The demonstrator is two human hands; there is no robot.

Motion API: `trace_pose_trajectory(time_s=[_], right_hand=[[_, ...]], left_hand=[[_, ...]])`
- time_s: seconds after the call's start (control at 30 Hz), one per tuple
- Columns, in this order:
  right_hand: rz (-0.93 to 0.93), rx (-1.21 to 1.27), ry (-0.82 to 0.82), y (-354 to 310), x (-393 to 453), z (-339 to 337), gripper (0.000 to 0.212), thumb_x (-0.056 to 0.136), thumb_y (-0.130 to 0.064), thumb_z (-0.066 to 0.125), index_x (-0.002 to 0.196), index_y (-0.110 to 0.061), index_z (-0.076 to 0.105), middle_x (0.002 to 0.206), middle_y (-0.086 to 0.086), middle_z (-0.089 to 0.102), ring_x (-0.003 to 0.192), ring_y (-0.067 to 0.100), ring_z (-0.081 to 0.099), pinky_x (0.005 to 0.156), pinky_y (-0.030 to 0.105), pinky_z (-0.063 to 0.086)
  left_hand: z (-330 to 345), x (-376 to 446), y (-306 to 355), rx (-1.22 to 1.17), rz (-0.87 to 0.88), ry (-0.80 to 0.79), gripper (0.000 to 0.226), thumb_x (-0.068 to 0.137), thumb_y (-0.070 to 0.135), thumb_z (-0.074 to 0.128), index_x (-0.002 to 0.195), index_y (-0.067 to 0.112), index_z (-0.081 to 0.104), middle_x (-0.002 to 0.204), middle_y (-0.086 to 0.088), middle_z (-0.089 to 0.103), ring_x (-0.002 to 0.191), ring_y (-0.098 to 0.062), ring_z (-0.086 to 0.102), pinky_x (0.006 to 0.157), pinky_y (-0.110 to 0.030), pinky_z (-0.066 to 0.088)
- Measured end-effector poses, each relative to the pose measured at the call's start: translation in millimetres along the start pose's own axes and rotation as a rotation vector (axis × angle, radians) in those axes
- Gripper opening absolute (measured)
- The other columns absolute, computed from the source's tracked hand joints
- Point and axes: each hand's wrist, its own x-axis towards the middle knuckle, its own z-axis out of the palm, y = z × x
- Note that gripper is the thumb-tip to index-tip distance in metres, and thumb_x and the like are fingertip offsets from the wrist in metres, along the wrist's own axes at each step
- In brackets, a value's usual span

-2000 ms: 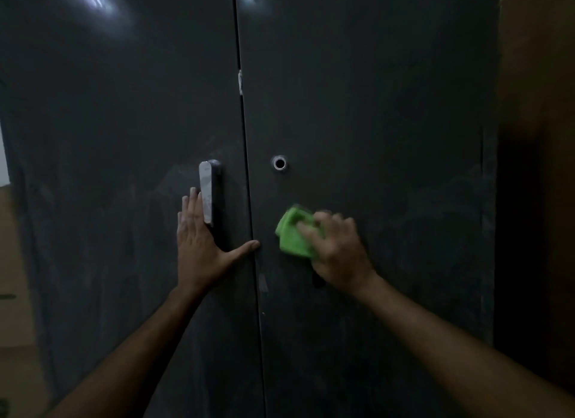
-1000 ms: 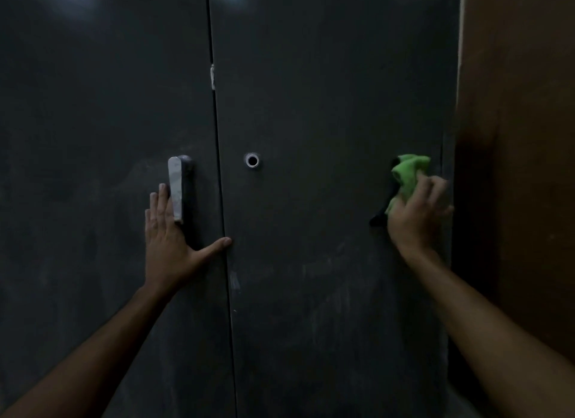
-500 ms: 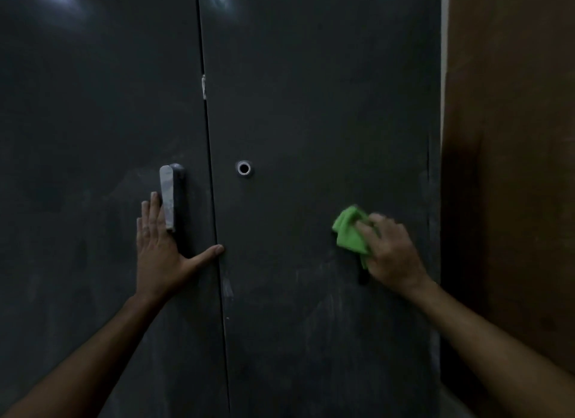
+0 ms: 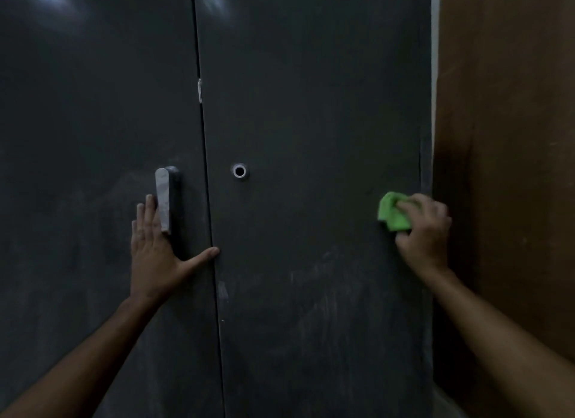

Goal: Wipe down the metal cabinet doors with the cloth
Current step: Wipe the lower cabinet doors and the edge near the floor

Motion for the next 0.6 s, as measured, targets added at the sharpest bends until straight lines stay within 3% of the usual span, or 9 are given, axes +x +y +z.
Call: trace_pose_trajectory(time_s=[0.07,0.13,0.27,0.33,0.43,0.5,0.53,0.6], right_hand=[[0.199,0.037,0.106,1,45,-4,0.057,0.078,0.008,0.062,0.132,-0.009,0.065,0.136,0.018,0.056,0.116,0.044,0.047,0.097,0.051,0.043],[0.232,0.071,0.145,-16,62,-1,0.057,0.082,0.007,0.058,0.136,-0.013,0.062,0.138,0.015,0.053,0.119,0.041,0.047,0.1,0.051,0.043],[-0.132,0.02,0.007,-29,-14,19,0.06,0.068,0.006,0.07,0.126,-0.01,0.069,0.134,0.02,0.057,0.113,0.045,0.052,0.093,0.051,0.045],[-0.177,-0.009,-0.021,-7,-30,15,0.059,0.065,0.007,0.073,0.122,-0.006,0.07,0.128,0.024,0.059,0.109,0.048,0.054,0.091,0.052,0.046],[0.162,0.061,0.102,4,26,6,0.054,0.078,0.005,0.066,0.13,-0.008,0.065,0.129,0.022,0.053,0.112,0.045,0.05,0.095,0.047,0.042],[0.268,0.1,0.153,-21,54,7,0.054,0.084,0.001,0.062,0.136,-0.014,0.061,0.132,0.018,0.05,0.115,0.041,0.047,0.095,0.038,0.038],[0.214,0.113,0.163,-40,54,11,0.056,0.083,0.001,0.064,0.137,-0.015,0.061,0.132,0.017,0.051,0.113,0.039,0.048,0.092,0.035,0.038],[-0.095,0.12,0.076,-69,26,23,0.061,0.072,0.002,0.074,0.131,-0.013,0.067,0.129,0.02,0.056,0.103,0.042,0.053,0.087,0.037,0.045]], left_hand=[[1,0,0,0.007,0.001,0.002,0.146,0.059,0.089,0.071,0.167,0.033,-0.011,0.177,0.007,-0.009,0.162,-0.013,-0.013,0.133,-0.047,0.003],[1,0,-1,0.008,-0.001,0.003,0.146,0.06,0.088,0.071,0.167,0.033,-0.011,0.177,0.007,-0.009,0.162,-0.013,-0.014,0.132,-0.048,0.004],[1,1,-1,0.007,0.001,0.009,0.146,0.06,0.088,0.072,0.167,0.033,-0.01,0.177,0.005,-0.006,0.163,-0.015,-0.011,0.132,-0.048,0.006],[1,0,0,0.006,0.0,0.009,0.146,0.06,0.088,0.072,0.168,0.032,-0.009,0.177,0.005,-0.006,0.163,-0.015,-0.011,0.132,-0.048,0.005],[1,0,-1,0.004,-0.002,0.01,0.147,0.059,0.087,0.073,0.168,0.031,-0.009,0.177,0.007,-0.007,0.162,-0.013,-0.012,0.132,-0.046,0.004],[2,0,-1,0.003,-0.005,0.014,0.147,0.059,0.087,0.073,0.168,0.031,-0.009,0.177,0.007,-0.007,0.162,-0.013,-0.012,0.132,-0.046,0.004],[2,0,-1,0.0,-0.006,0.014,0.147,0.059,0.087,0.073,0.168,0.031,-0.009,0.177,0.008,-0.007,0.162,-0.013,-0.012,0.132,-0.046,0.004],[2,0,-2,0.0,-0.003,0.015,0.147,0.059,0.087,0.072,0.167,0.031,-0.01,0.177,0.008,-0.008,0.163,-0.014,-0.011,0.132,-0.046,0.003]])
